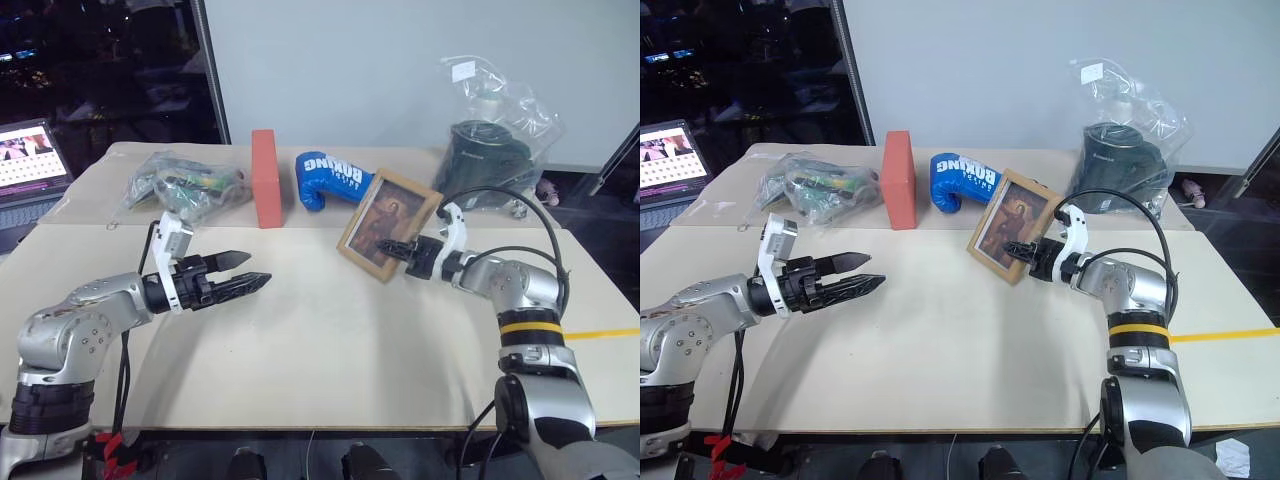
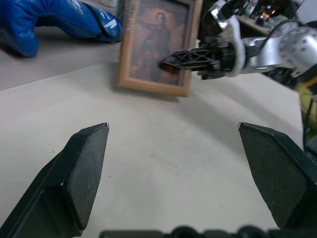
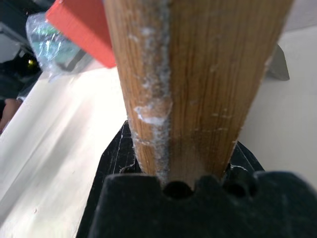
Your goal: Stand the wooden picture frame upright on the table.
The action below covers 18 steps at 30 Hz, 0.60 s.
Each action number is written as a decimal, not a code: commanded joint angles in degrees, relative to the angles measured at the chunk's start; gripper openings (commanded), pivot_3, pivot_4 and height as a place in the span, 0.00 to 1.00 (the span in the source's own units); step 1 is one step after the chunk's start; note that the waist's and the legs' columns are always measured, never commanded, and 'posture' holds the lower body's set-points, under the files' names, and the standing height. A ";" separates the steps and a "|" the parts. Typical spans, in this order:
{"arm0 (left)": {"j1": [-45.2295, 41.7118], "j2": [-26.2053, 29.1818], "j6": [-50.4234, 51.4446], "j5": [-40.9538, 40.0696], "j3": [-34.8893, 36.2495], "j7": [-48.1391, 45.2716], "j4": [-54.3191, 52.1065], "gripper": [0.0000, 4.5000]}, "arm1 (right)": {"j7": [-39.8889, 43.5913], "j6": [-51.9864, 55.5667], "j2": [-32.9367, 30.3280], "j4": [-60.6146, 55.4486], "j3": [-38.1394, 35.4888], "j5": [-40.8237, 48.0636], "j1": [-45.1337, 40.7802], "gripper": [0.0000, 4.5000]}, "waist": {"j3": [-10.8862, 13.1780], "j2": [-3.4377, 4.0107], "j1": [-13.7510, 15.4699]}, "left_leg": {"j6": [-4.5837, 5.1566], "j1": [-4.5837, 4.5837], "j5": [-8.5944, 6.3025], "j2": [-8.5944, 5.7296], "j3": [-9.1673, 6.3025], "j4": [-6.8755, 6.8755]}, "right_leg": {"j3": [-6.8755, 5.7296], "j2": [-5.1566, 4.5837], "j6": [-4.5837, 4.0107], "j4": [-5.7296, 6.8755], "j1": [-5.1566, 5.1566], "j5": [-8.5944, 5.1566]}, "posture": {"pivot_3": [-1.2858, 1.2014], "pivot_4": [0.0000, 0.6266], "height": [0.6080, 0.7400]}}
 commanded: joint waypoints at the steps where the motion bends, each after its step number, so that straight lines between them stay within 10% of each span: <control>1: -1.43 0.49 -2.68 2.99 -1.92 -1.27 1.55 1.00 | 1.10 0.95 -0.11 -5.92 4.76 -1.61 3.13 0.28 | 0.00 0.00 -0.07 | 0.00 0.01 0.00 0.00 0.00 -0.01 | 0.00 0.00 0.00 0.00 0.00 0.00 | 0.52 0.24 0.37; 3: -2.00 0.32 -3.20 3.93 -2.65 -1.56 2.50 1.00 | 1.20 0.16 -0.18 -7.56 5.57 -2.26 3.99 0.28 | 0.00 0.00 -0.10 | 0.00 0.06 0.00 0.00 0.01 -0.05 | 0.00 0.00 0.00 0.00 0.01 0.00 | 0.52 0.24 0.37; 12: -3.87 0.74 -5.68 8.76 -5.73 -3.24 6.26 1.00 | 2.83 2.59 -5.40 -16.06 6.45 -1.69 6.75 0.99 | 0.01 0.02 0.28 | -0.01 0.00 0.01 0.00 0.00 -0.07 | 0.00 0.00 0.00 -0.09 0.02 0.00 | 0.52 0.24 0.37; 18: -3.37 1.14 -11.30 14.54 -8.48 -4.98 8.41 1.00 | 5.35 8.98 -15.31 -29.17 5.64 0.72 15.55 0.99 | 0.01 0.01 0.53 | -0.01 0.01 0.01 0.00 0.00 -0.19 | -0.01 0.00 0.00 -0.23 0.04 0.00 | 0.52 0.24 0.37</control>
